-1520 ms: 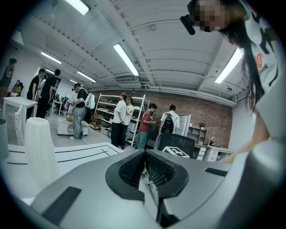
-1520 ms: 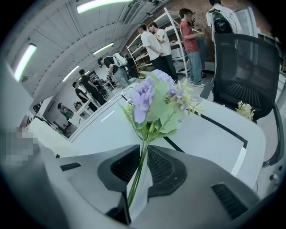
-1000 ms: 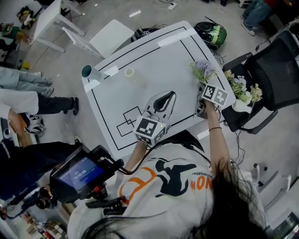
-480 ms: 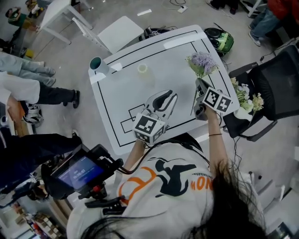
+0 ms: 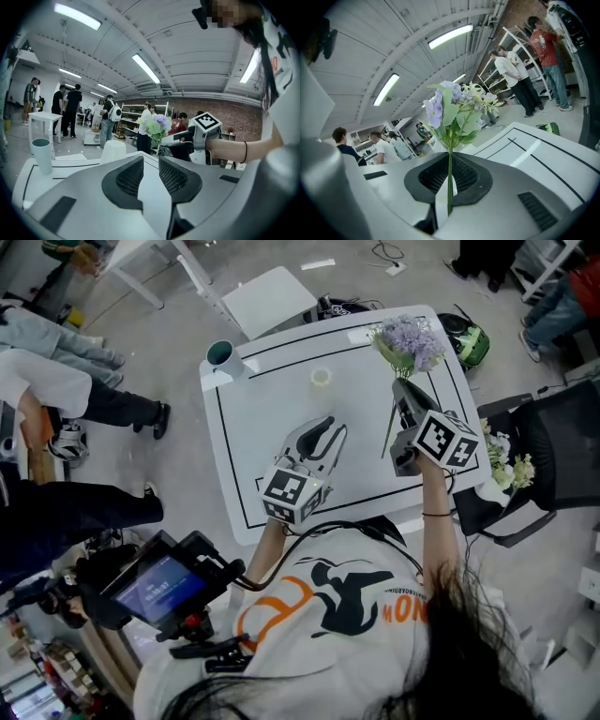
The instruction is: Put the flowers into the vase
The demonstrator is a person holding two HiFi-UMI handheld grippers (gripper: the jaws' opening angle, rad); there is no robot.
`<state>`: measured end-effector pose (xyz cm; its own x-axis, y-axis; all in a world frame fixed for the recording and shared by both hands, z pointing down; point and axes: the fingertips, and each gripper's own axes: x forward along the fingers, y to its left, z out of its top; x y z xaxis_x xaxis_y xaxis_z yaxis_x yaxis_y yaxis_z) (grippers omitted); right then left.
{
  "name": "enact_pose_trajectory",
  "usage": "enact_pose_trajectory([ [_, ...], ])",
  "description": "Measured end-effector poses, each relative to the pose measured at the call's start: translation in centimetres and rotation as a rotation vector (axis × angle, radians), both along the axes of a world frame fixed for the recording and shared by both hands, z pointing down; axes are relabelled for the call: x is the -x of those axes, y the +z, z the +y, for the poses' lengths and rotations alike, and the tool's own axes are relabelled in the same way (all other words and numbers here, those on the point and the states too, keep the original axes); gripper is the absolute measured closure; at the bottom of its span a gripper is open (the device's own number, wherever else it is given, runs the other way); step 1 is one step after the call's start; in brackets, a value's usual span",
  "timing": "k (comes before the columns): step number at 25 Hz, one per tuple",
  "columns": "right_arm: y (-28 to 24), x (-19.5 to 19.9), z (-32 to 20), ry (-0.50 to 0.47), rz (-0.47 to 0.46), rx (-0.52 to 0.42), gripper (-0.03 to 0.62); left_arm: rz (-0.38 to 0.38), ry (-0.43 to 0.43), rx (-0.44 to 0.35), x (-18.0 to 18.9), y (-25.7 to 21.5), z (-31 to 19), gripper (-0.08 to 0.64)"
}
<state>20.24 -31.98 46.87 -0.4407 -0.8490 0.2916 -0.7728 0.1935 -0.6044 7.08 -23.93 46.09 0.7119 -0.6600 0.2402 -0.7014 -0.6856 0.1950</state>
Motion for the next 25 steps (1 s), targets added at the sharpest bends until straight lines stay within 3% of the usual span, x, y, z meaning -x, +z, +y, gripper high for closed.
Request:
enact_pose_trajectory([
  [5, -3.5, 2.7, -1.5, -0.086, -0.002, -0.082, 0.571, -0.037, -0.050, -0.017, 2.1, 0.1, -1.6, 0.423],
  [11, -6.4, 4.3, -2.9, -0.115, 0.016, -0.146, 0.571, -0.066, -0.082, -0.029, 3.6, 0.5, -4.4, 0.399],
  [22, -9.4, 6.8, -3.5, -0.197, 0.027, -0.202, 0.571, -0.048, -0.054, -0.042, 3.3, 0.3, -7.8, 0.351],
  [25, -10.1, 7.4, -3.9, -0.209, 0.032, -0.213, 0.571, -0.075, -0.026, -0.057, 2.8, 0.4, -8.3, 0.347],
])
